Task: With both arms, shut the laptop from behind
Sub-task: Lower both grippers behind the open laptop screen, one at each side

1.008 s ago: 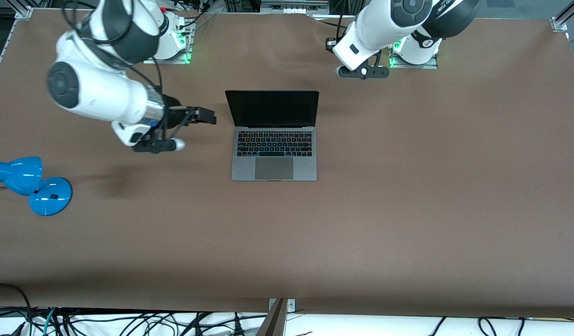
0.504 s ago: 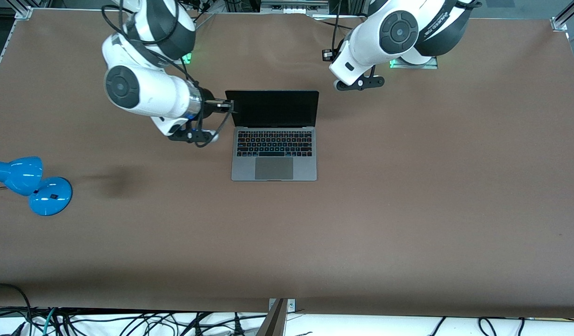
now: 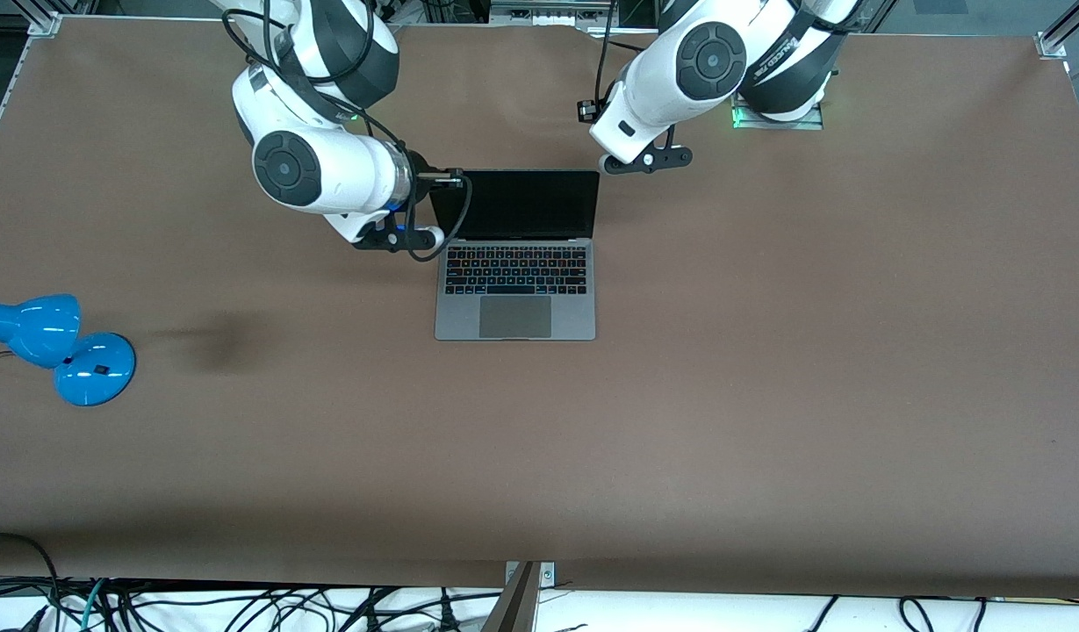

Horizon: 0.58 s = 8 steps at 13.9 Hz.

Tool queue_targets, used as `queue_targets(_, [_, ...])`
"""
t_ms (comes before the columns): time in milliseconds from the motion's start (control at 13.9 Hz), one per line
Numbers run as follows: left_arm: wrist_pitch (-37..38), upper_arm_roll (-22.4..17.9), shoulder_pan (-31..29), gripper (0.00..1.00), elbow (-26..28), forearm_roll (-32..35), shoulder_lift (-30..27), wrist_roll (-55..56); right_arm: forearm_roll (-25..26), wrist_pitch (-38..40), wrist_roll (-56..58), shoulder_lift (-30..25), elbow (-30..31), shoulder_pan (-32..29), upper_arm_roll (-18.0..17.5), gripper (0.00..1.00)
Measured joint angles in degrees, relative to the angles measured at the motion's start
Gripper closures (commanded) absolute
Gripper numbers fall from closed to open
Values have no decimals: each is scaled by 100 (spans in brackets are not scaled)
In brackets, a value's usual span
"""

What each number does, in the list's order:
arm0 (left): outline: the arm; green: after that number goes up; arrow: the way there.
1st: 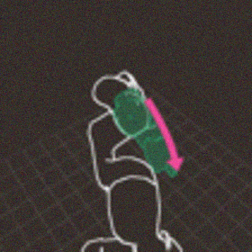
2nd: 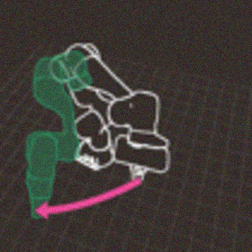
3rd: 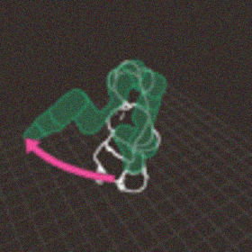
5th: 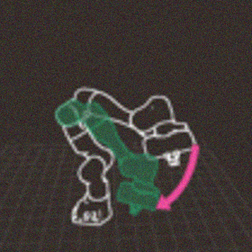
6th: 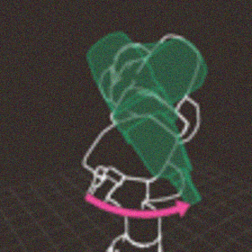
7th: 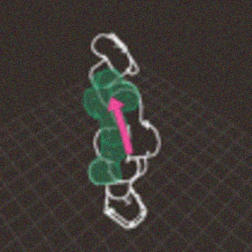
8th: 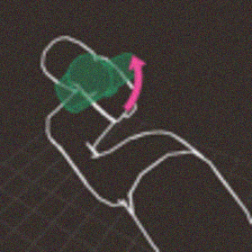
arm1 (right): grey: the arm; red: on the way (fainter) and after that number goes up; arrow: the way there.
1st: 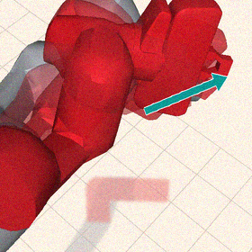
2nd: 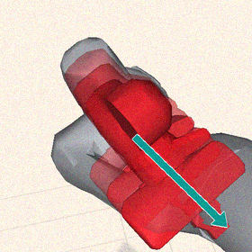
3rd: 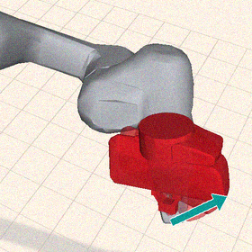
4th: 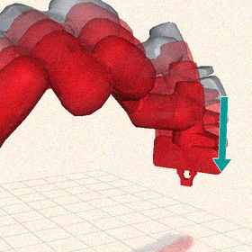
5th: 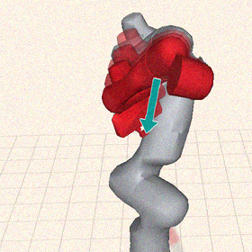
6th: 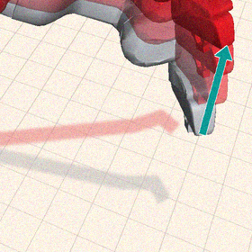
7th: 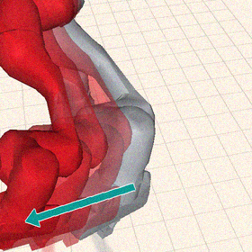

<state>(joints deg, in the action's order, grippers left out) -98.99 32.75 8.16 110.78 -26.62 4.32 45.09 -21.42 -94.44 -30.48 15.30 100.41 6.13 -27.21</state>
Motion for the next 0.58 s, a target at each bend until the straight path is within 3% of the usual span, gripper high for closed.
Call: queue_targets(576, [-778,106,33,100,486,149,232,173,-32,968,127,260,37,-5,4,100])
